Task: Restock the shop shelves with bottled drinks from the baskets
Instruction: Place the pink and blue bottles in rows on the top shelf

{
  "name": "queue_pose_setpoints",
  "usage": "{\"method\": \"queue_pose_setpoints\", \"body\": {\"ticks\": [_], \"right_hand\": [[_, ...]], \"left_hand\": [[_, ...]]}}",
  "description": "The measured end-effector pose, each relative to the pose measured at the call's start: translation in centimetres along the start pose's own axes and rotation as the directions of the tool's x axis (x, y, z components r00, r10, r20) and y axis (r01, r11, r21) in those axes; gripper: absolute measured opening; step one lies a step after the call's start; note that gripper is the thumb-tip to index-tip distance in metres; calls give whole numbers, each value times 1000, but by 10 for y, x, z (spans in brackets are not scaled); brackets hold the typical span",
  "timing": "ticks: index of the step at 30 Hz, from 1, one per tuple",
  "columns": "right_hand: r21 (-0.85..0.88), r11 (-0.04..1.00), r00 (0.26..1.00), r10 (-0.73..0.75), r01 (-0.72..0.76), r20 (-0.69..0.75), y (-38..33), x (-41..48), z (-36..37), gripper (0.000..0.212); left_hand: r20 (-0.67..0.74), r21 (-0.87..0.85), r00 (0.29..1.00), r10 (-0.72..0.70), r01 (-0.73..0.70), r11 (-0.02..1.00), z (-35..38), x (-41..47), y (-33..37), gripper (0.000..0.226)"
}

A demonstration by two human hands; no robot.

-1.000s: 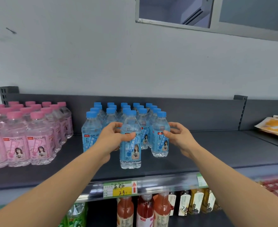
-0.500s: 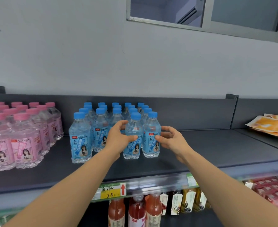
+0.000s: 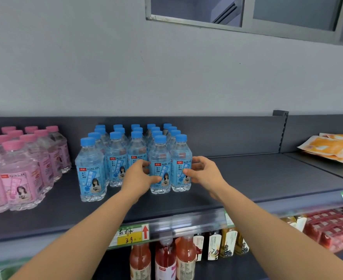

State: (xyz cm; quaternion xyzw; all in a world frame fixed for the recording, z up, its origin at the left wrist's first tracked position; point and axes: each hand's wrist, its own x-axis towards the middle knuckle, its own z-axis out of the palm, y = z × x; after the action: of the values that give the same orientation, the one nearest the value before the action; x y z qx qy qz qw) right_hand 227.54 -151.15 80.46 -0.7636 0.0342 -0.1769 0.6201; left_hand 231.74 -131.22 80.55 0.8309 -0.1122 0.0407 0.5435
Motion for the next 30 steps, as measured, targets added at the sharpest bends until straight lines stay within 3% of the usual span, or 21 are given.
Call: {"method": "queue_pose_setpoints", "body": {"ticks": [10,14,17,20,23,30], "right_hand": [[-121,993,997,-7,-2,-72,3,1,4,39],[-276,961,995,-23,-5,-97,1,-5,3,43],[-482,876,988,-97,28,-118,0,-19,-6,44],[-715,686,954,-285,136,-92,-4,-42,-25,33],[-825,533,914,-403,190,-50,-4,-69,-50,30],[-882,456,914,-397,120,-81,31,-154,-119,26]], "left_hand": [[-36,38,999,16,-15,999,7,-2,1,59],[-44,127,998,50,-44,991,7,-10,3,67],[-102,215,989,106,-82,973,8,-22,9,76],[-153,309,967,202,-147,940,14,-38,19,86],[-180,374,926,331,-247,894,26,-60,31,77],[-4,394,868,496,-454,799,86,-133,36,50]]}}
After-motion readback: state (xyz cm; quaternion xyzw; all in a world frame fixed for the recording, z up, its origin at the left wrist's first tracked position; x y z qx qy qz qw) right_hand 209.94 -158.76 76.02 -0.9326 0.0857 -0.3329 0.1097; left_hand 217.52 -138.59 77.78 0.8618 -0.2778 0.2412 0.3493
